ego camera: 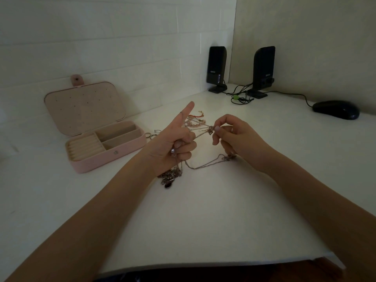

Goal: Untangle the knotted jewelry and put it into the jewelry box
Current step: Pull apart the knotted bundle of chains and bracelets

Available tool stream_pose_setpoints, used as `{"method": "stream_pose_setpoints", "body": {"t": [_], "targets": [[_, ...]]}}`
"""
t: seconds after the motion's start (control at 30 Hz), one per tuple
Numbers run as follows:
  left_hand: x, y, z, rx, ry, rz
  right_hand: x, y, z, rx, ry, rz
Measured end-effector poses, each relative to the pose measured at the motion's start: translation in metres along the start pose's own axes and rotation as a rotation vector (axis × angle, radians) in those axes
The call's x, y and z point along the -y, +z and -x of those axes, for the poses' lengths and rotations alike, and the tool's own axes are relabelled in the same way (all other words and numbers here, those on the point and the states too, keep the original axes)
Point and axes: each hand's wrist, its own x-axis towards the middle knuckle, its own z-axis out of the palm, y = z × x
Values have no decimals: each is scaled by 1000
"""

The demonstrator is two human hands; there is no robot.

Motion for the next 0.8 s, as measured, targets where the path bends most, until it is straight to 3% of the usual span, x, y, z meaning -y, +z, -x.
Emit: {"method": "stream_pose_setpoints", "body": {"t": [0.27,0.57,0.67,0.8], "targets": [[-1,2,1,-14,-18,16,8,-2,2,34,198,-229],[1,2,-1,-101,-41,-45,5,-6,-2,-45,208,-312],[3,6,-2,-216,12,-157,6,-7,-1,-20,203,-307],[2,8,0,-394,185,-491,7,-6,1,3,186,-237]]}}
